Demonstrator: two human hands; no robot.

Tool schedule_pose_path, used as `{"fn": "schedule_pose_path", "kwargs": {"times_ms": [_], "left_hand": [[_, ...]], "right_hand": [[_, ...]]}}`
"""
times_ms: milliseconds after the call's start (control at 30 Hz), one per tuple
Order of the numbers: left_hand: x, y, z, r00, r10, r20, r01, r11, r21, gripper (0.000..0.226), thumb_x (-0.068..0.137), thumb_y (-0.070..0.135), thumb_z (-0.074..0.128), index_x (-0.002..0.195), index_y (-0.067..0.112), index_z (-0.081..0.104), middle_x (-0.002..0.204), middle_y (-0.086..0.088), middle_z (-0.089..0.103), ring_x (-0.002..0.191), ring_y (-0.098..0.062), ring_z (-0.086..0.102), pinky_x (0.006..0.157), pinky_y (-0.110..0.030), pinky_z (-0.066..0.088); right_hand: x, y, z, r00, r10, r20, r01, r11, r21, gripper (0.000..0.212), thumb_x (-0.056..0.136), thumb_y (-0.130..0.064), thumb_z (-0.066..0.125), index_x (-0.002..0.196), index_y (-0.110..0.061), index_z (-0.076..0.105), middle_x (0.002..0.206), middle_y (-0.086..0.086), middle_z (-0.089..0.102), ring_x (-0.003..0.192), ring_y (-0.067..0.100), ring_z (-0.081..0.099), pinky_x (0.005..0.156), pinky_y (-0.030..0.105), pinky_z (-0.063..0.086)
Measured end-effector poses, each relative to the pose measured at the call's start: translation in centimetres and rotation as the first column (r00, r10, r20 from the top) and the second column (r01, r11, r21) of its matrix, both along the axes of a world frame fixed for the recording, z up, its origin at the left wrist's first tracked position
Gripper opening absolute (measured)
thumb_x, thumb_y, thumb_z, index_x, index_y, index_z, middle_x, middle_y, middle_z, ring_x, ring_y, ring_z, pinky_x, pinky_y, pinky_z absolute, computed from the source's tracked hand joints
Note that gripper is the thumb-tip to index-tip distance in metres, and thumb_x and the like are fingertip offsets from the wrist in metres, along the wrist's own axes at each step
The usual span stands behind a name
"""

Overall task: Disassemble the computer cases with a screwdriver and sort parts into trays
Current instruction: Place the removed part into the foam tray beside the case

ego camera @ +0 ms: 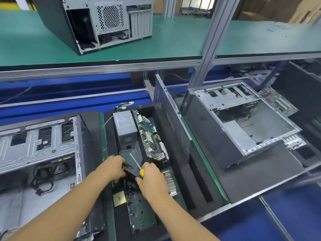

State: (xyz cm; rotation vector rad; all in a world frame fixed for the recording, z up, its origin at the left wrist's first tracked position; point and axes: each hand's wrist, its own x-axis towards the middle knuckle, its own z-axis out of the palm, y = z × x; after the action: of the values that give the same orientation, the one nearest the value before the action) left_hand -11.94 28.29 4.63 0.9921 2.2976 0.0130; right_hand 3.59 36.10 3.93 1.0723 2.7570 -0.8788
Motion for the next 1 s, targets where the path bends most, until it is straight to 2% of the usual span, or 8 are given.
{"fn": "schedule_pose_path", "kwargs": {"times_ms": [67,200,300,433,500,667,833,1000], "left_hand": [[-0.2,-0.1,-0.2,1.0,0.025,0.003,-0.025,0.999,-0.027,0.042,0.086,0.024,0.067,0.127,0.018,0.063,0.123,-0.006,0.066,0.112,-0.025,0.063,0.092,-0.033,0.052],[-1.2,-0.5,-0.1,0.999,0.035,-0.01,-0.036,0.997,-0.064,0.034,0.088,0.028,0.066,0.12,0.016,0.066,0.114,-0.004,0.068,0.102,-0.022,0.065,0.089,-0.034,0.055],[-1.2,-0.4,0.1,1.0,0.018,0.001,-0.018,0.995,-0.093,0.032,0.089,0.028,0.065,0.118,0.016,0.068,0.116,-0.004,0.068,0.103,-0.022,0.065,0.088,-0.032,0.054],[-0.9,-0.6,-0.2,0.999,0.023,0.025,-0.019,0.987,-0.162,0.032,0.09,0.026,0.063,0.118,0.012,0.068,0.119,-0.008,0.068,0.106,-0.026,0.065,0.091,-0.034,0.054],[-0.9,-0.8,-0.1,0.999,0.027,0.026,-0.022,0.983,-0.182,0.029,0.091,0.024,0.06,0.114,0.01,0.069,0.116,-0.01,0.068,0.104,-0.027,0.066,0.087,-0.033,0.054],[-1.0,-0.9,0.5,0.998,0.061,0.004,-0.06,0.992,-0.115,0.029,0.093,0.021,0.056,0.118,0.011,0.065,0.117,-0.01,0.065,0.102,-0.028,0.064,0.089,-0.038,0.055],[-1.0,-1.5,1.4,0.996,0.081,-0.042,-0.082,0.996,-0.037,0.027,0.094,0.02,0.052,0.118,0.016,0.063,0.116,-0.008,0.063,0.099,-0.028,0.064,0.087,-0.041,0.056],[-0.5,-1.9,2.7,0.989,0.061,-0.137,-0.063,0.998,-0.009,0.026,0.095,0.015,0.049,0.117,0.017,0.063,0.115,-0.009,0.061,0.095,-0.031,0.065,0.081,-0.043,0.057]], "right_hand": [[0.3,0.2,-0.6,0.999,0.022,0.045,-0.022,1.0,-0.004,0.029,0.095,-0.035,0.065,0.114,-0.016,0.052,0.114,0.004,0.052,0.101,0.032,0.062,0.081,0.04,0.049],[0.9,1.1,-1.8,0.997,0.042,0.07,-0.04,0.999,-0.019,0.029,0.096,-0.036,0.065,0.112,-0.016,0.052,0.114,0.003,0.052,0.098,0.029,0.061,0.078,0.038,0.049],[0.1,1.0,-2.2,0.997,0.026,0.07,-0.026,1.0,-0.008,0.029,0.096,-0.035,0.065,0.113,-0.015,0.052,0.115,0.003,0.052,0.097,0.03,0.062,0.077,0.038,0.048],[-1.7,0.4,-2.9,0.987,0.098,0.125,-0.109,0.991,0.082,0.028,0.098,-0.029,0.062,0.119,-0.014,0.05,0.122,0.005,0.05,0.099,0.035,0.063,0.072,0.039,0.042],[-2.5,0.2,-3.3,0.974,0.129,0.185,-0.154,0.98,0.129,0.028,0.098,-0.02,0.062,0.122,-0.014,0.048,0.125,0.007,0.049,0.098,0.036,0.064,0.068,0.038,0.041],[-4.5,-0.2,-4.7,0.951,0.135,0.279,-0.183,0.971,0.156,0.038,0.092,0.003,0.059,0.125,-0.011,0.049,0.133,0.012,0.048,0.097,0.035,0.067,0.065,0.038,0.046],[-5.2,0.2,-6.0,0.956,0.095,0.277,-0.139,0.979,0.146,0.041,0.089,0.006,0.063,0.125,-0.011,0.051,0.137,0.011,0.044,0.101,0.034,0.066,0.077,0.039,0.051],[-5.5,-0.2,-6.0,0.962,0.096,0.257,-0.134,0.981,0.137,0.043,0.092,0.005,0.059,0.131,-0.01,0.049,0.145,0.011,0.038,0.1,0.035,0.067,0.076,0.039,0.051]]}}
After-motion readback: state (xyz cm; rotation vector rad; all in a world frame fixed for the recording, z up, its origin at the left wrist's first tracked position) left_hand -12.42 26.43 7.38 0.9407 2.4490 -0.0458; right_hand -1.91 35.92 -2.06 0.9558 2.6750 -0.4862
